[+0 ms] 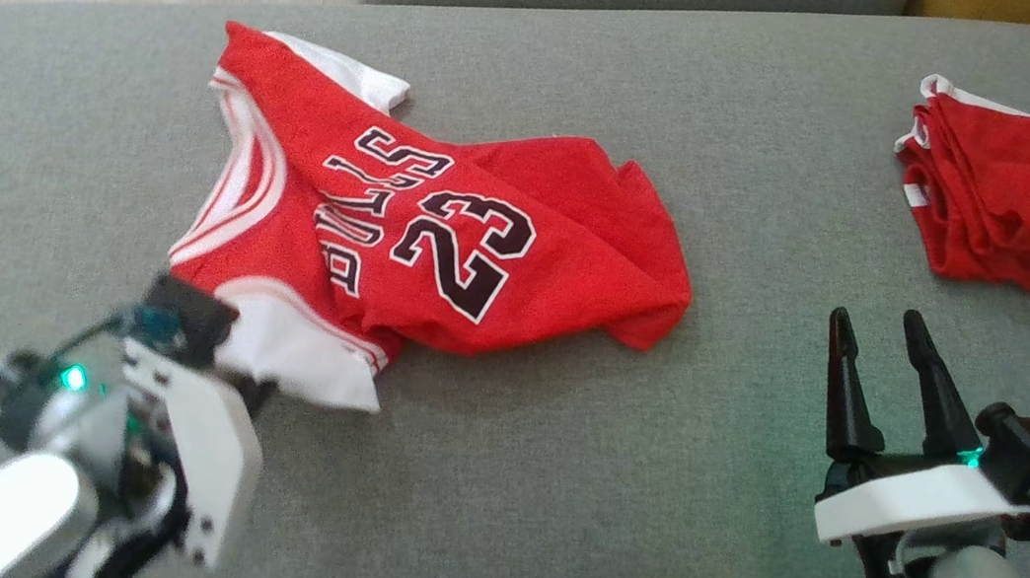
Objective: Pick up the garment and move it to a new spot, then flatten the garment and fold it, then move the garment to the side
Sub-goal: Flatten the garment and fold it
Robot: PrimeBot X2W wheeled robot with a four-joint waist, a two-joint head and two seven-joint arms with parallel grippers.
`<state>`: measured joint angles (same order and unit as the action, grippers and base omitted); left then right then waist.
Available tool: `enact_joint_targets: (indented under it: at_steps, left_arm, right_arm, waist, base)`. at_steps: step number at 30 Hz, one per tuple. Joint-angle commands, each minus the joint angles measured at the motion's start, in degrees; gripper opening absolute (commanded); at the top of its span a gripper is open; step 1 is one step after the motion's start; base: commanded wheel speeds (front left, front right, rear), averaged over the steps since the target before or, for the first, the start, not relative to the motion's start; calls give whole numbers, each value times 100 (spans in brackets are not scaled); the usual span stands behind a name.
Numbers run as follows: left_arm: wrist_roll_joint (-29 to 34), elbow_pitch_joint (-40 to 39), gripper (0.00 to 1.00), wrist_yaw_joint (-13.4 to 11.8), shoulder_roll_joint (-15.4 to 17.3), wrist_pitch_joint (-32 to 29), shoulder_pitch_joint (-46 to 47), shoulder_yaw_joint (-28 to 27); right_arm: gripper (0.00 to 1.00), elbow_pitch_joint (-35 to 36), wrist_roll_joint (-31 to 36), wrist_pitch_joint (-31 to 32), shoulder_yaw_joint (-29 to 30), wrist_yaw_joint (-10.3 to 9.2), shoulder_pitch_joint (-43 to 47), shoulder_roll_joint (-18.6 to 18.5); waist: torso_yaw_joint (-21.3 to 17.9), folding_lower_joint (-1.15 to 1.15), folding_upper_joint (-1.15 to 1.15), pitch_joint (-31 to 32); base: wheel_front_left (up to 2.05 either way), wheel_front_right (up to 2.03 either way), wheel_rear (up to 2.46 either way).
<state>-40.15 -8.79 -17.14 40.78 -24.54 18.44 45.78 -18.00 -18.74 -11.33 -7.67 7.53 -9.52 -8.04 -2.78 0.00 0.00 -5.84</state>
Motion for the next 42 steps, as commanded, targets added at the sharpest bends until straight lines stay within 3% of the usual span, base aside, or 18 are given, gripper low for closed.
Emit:
enact_joint_targets:
  at_steps: [1, 2, 3, 4, 8, 11, 15, 20, 24, 32, 42]
  left_arm:
    - [-69, -364, 0, -31, 262, -276, 21, -129]
    - [-109, -418, 0, -33, 242, -384, -58, -39]
    - [-107, -414, 42, -35, 203, -460, -120, 62]
    - [-135, -373, 100, -26, 119, -511, -182, 158]
    - [-196, -57, 100, 27, -236, -303, -284, 279]
    - [-321, -13, 100, -25, -339, 63, -343, 51]
    - [-469, -283, 100, -218, -136, 405, -447, -405]
    - [-808, -631, 100, -481, 354, 532, -675, -1057]
    - [-1156, -440, 100, -478, 517, 531, -767, -1394]
    - [-2080, 1019, 100, 214, 297, -100, -410, -1490]
    - [-2330, 2342, 100, 831, -195, -454, 208, -1273]
  right_arm:
    - [100, 195, 3, -3, -105, -4, -75, -55]
    - [100, 190, 0, 7, -108, -4, -80, -54]
    - [100, 182, -2, 24, -120, -4, -89, -52]
    - [100, 175, -2, 32, -131, -4, -98, -50]
    - [100, 168, -1, 43, -149, -4, -138, -62]
    - [100, 170, 1, 46, -134, -4, -138, -87]
    - [100, 177, 9, 43, -95, -4, -98, -93]
    - [100, 188, 10, 36, -94, -4, -67, -67]
    - [100, 190, 9, 29, -95, -4, -93, -51]
    - [100, 132, -1, 6, -188, -4, -218, -2]
    - [100, -3, -58, -79, -261, -4, -294, -6]
  waist:
    - [-9, 0, 0, -22]
    - [-14, 0, 0, -36]
    - [-25, 0, 0, -50]
    - [-31, 0, 0, -59]
    - [-55, 0, 0, -94]
    - [-54, 0, 0, -104]
    - [-31, 0, 0, -98]
    - [-26, 0, 0, -94]
    - [-44, 0, 0, -126]
    - [-151, 0, 0, -206]
    - [-297, 0, 0, -291]
  base:
    - [0, 0, 0]
    - [0, 0, 0]
    - [0, 0, 0]
    - [0, 0, 0]
    - [0, 0, 0]
    - [0, 0, 0]
    - [0, 0, 0]
    - [0, 0, 0]
    - [0, 0, 0]
    - [0, 0, 0]
    - [0, 0, 0]
